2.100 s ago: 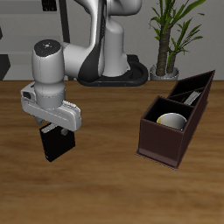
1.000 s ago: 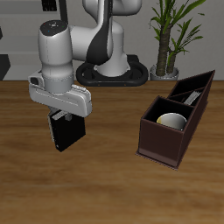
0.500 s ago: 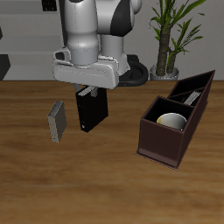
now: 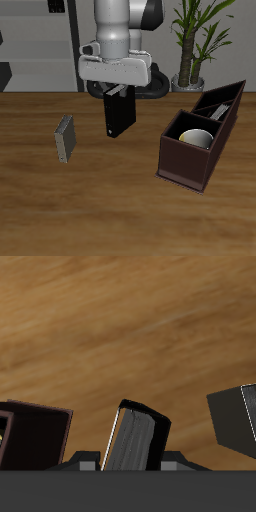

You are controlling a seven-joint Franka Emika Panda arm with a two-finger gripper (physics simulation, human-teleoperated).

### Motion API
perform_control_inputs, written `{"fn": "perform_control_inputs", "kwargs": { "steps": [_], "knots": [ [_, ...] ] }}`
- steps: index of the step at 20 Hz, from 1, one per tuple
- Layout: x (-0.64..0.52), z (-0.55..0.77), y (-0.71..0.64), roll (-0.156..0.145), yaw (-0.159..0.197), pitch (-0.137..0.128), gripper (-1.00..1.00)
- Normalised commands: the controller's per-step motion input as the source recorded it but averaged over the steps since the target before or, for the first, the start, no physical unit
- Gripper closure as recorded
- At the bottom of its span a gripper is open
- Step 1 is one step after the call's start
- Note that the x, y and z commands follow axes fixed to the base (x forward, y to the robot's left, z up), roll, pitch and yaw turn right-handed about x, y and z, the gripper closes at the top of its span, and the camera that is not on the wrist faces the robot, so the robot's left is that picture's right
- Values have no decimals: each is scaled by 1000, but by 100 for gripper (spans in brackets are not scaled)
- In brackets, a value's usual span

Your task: Place the white-yellow mug into the left desk caddy's right compartment and place the left black book into the left desk caddy's back compartment and place the right black book into the left desk caddy's front compartment

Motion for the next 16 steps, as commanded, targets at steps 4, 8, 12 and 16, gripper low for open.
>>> {"fn": "perform_control_inputs", "kwargs": {
  "steps": [4, 8, 12, 16],
  "knots": [
    [-602, 54, 279, -31, -2, -69, 100],
    [-379, -95, 373, 13, 17, -30, 100],
    [-336, -80, 341, -3, 7, -36, 100],
    [-516, -57, 486, 62, -62, -33, 100]
  ]
}}
